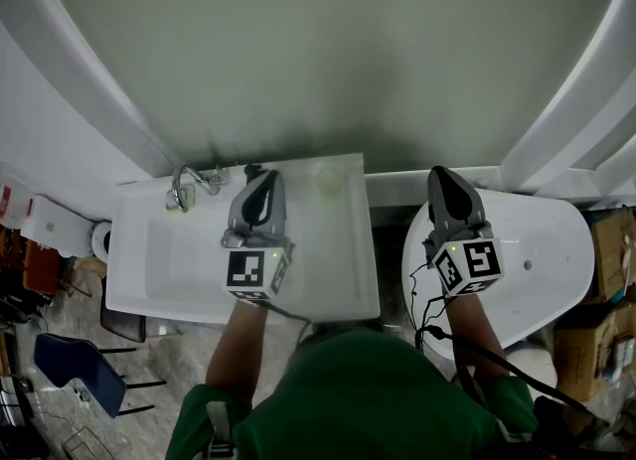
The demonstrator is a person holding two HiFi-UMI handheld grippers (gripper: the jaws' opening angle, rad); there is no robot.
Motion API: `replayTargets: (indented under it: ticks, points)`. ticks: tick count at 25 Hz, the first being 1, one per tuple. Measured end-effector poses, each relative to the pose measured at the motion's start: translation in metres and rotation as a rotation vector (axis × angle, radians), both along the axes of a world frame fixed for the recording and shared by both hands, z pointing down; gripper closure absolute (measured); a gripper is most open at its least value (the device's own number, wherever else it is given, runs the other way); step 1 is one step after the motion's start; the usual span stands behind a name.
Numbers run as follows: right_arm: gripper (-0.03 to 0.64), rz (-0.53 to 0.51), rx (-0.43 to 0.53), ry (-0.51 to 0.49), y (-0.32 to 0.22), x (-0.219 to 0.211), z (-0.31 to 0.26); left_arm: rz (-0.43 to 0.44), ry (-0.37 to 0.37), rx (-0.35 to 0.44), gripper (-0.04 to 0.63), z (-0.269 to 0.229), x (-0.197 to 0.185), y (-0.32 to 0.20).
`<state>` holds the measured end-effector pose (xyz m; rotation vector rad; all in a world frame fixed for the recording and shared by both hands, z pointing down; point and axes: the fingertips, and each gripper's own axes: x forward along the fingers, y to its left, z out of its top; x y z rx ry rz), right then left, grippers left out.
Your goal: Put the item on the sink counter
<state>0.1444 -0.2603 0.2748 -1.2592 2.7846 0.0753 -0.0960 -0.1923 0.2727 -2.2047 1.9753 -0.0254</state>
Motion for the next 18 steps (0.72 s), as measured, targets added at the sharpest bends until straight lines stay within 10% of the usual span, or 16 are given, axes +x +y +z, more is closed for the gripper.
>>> replayTargets:
  ticks: [18]
  points:
    - [0.62, 0.0, -0.004, -0.004, 0.006, -0.003, 0.003, -0.004, -0.012, -0.037, 0.597, 0.013, -0.001, 0.0]
